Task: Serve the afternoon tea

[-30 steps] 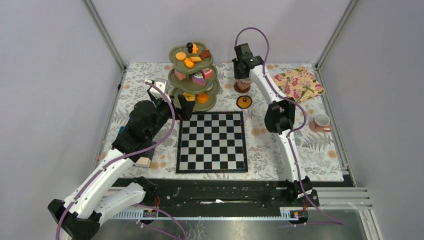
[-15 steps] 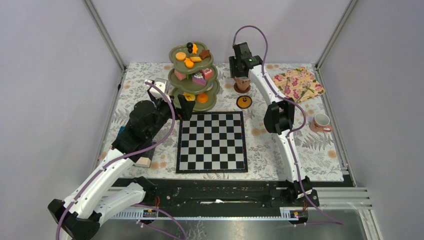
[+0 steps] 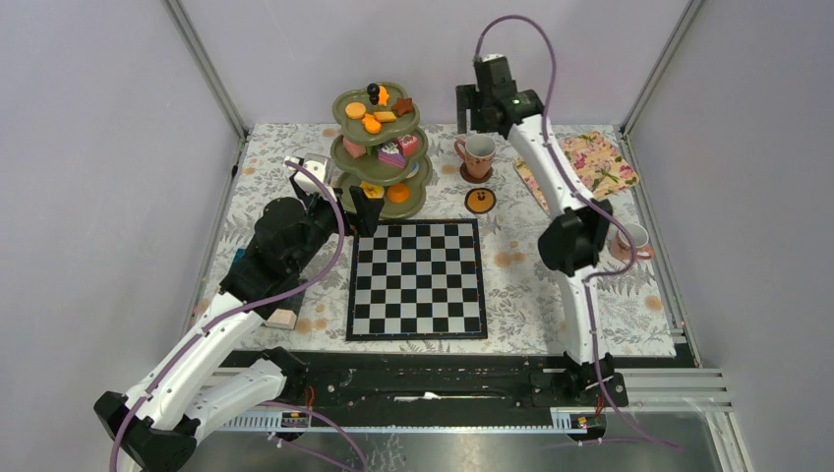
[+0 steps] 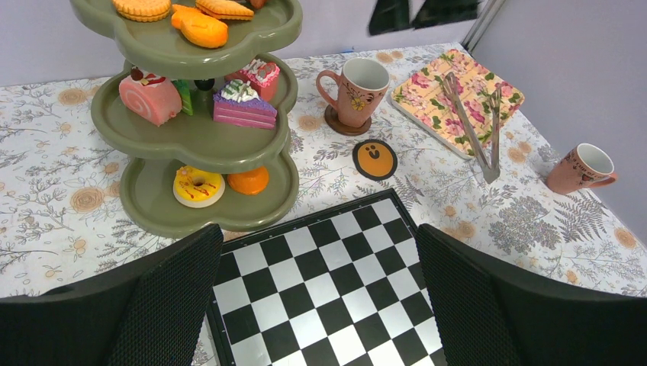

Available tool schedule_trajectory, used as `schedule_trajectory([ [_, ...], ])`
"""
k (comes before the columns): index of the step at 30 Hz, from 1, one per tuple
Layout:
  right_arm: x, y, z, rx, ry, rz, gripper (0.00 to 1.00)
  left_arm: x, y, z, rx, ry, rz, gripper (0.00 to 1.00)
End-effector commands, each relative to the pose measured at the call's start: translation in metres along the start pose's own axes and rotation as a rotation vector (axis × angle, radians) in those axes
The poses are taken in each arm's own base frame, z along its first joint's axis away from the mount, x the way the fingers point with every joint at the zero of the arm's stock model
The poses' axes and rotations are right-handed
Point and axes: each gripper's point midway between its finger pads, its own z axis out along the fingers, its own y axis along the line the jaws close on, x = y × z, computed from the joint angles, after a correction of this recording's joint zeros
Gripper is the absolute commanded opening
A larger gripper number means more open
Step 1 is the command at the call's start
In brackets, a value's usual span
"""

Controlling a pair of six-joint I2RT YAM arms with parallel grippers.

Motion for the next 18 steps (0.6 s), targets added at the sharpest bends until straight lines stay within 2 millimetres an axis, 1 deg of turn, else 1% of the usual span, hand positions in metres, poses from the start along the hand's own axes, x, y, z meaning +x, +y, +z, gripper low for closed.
schedule_trajectory([
  [1,-0.031,-0.029,-0.083,0.117,-0.11,0.03,0.85,-0.009,-0.004,0.001,0.017,-0.039,0.0,0.99],
  [2,-0.028,-0.039,-0.092,0.157,-0.115,0.028,0.86,-0.008,-0.005,0.001,0.02,-0.038,-0.001,0.99],
  [5,-0.009,-0.067,-0.111,0.274,-0.142,0.022,0.89,-0.01,-0.006,0.0,0.027,-0.042,-0.006,0.99],
  [6,0.0,-0.077,-0.118,0.306,-0.153,0.019,0.9,-0.009,-0.006,0.0,0.029,-0.041,-0.006,0.99],
  [7,0.005,-0.087,-0.127,0.335,-0.181,0.029,0.91,-0.01,-0.007,-0.001,0.031,-0.043,-0.006,0.99],
  [9,0.026,-0.109,-0.14,0.393,-0.212,0.055,0.91,-0.01,-0.007,-0.002,0.036,-0.046,-0.009,0.99],
  [12,0.057,-0.155,-0.161,0.489,-0.239,0.149,0.91,-0.01,-0.009,-0.002,0.045,-0.046,-0.013,0.99],
  [14,0.082,-0.187,-0.172,0.527,-0.231,0.241,0.9,-0.01,-0.01,-0.002,0.05,-0.045,-0.015,0.99],
  [15,0.095,-0.205,-0.177,0.553,-0.225,0.295,0.9,-0.01,-0.011,-0.002,0.052,-0.045,-0.016,0.99],
  [16,0.114,-0.22,-0.181,0.586,-0.208,0.338,0.9,-0.01,-0.011,-0.002,0.055,-0.045,-0.017,0.99],
  [17,0.129,-0.243,-0.188,0.644,-0.202,0.393,0.89,-0.01,-0.012,-0.002,0.055,-0.044,-0.017,0.99],
  [18,0.14,-0.261,-0.196,0.685,-0.201,0.44,0.88,-0.011,-0.012,-0.003,0.057,-0.046,-0.018,0.99],
])
